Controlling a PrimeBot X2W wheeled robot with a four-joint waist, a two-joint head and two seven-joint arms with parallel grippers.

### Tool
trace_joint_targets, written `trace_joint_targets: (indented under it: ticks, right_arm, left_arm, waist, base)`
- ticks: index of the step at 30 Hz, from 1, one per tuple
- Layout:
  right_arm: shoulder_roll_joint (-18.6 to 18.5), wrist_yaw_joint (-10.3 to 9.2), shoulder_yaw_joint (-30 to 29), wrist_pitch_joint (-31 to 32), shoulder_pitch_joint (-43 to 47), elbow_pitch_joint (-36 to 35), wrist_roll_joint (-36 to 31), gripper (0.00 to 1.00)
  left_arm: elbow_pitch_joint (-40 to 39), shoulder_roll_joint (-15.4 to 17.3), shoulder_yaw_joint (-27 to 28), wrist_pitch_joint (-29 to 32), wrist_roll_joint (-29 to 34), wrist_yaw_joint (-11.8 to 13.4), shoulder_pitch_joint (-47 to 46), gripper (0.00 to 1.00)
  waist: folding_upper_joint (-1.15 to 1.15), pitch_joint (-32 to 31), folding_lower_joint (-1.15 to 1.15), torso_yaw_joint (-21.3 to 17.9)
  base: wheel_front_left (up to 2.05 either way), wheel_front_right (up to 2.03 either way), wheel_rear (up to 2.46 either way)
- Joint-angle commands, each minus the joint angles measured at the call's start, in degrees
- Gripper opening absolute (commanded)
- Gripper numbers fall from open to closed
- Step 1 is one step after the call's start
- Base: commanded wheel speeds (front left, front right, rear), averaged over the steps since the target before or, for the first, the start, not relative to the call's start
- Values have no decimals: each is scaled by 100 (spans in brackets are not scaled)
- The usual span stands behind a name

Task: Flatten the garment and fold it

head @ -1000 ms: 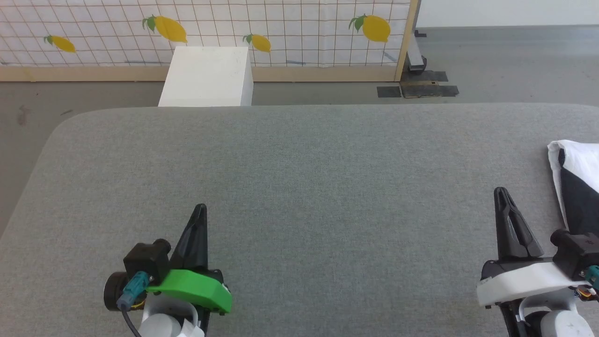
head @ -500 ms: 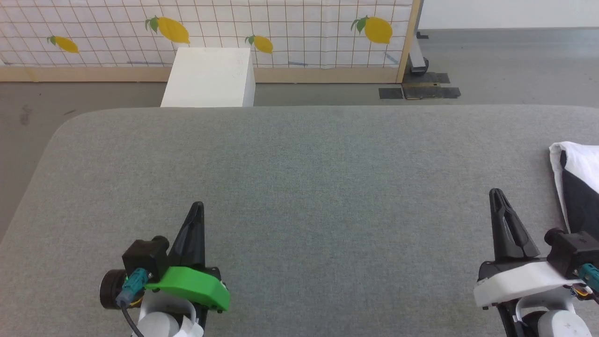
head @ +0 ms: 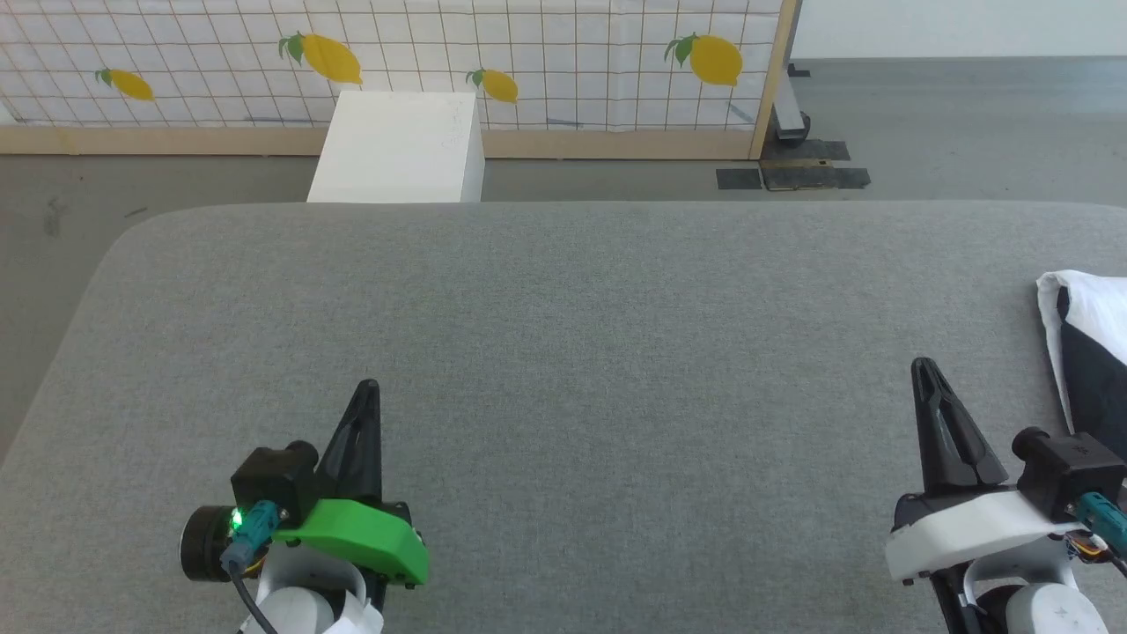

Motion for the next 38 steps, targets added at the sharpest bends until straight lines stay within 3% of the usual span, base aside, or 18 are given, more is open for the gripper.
trace_joint_targets:
  ticks: [1,38]
  right_arm:
    - [8,-3,25,30,18,-21,-53,0]
    - [15,-6,163,300,35,-44,-362,0]
  left_arm:
    - [-38,-9,35,30,52,34,103,0]
    - [-345,-18,191,459,451,170,234,0]
  waist:
    - [13,-2,0,3]
    - [25,-53,0,79]
  base:
    - [0,0,0]
    - [0,0,0]
